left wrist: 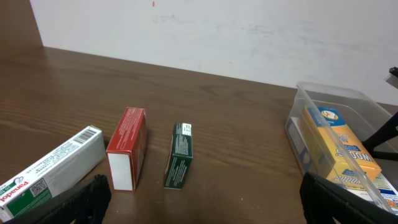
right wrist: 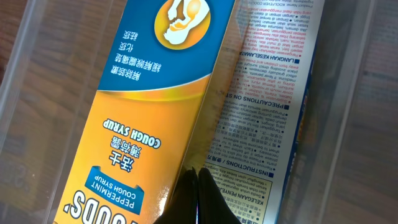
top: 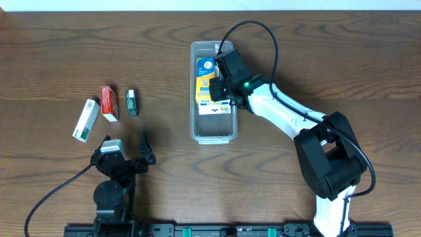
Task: Pack container
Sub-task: 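Release yellow box and retract right gripper to the right side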
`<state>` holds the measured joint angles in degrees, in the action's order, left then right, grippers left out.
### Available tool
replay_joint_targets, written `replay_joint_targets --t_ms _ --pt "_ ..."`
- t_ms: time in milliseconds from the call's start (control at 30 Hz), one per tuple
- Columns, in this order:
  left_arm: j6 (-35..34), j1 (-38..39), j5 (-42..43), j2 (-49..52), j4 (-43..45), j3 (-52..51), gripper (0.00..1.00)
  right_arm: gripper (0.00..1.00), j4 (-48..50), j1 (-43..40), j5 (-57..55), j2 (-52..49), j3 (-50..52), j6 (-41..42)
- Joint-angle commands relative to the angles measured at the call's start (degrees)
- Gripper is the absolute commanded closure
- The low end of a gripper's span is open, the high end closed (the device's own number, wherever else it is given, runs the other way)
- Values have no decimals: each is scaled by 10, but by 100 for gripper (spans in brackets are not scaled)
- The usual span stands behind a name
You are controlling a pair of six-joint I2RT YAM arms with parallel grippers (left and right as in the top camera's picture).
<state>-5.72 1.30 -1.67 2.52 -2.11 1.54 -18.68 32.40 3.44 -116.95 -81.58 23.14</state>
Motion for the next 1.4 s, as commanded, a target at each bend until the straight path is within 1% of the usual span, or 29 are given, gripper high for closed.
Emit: replay_joint_targets --t_ms 0,33,100,133,233,300,467,633,667,767,900,933,1067,1100,1233,1367 --pt "7 2 -5 1 -19 -13 2 98 -2 0 10 -3 -9 -9" --pt "7 2 -5 1 -19 -13 2 96 -4 0 11 2 -9 -9" --pt "7 2 -5 1 -19 -13 2 84 -5 -1 11 20 -9 -10" --pt "7 2 -5 1 -19 -13 2 81 -4 -1 11 33 -9 -11" --pt "7 2 -5 1 -19 -13 2 77 -12 -1 10 84 -9 -18" --pt "7 2 -5 1 -19 -13 2 73 -25 -2 5 122 -9 -22" --pt "8 2 -5 1 -19 -13 2 65 -86 -16 -52 209 -9 -22" --pt "7 2 -5 1 -19 -13 2 60 -173 -73 -54 263 -9 5" --pt "7 2 -5 1 -19 -13 2 57 -189 -88 -54 269 -9 13" --pt "7 2 -5 1 -19 -13 2 51 -243 -144 -53 278 -9 31" --pt "7 2 -5 1 -19 -13 2 31 -316 -228 -45 278 -9 43" --pt "7 2 -5 1 -19 -13 2 28 -324 -238 -45 278 -9 43" --pt "7 2 -5 1 -19 -13 2 5 -370 -295 -42 278 -9 43" --pt "7 2 -5 1 -19 -13 2 1 -378 -305 -40 278 -9 43" --pt "7 2 -5 1 -19 -13 2 1 -409 -338 -31 278 -9 43" --pt "7 2 -4 1 -19 -13 2 1 -431 -348 -27 278 -9 43"
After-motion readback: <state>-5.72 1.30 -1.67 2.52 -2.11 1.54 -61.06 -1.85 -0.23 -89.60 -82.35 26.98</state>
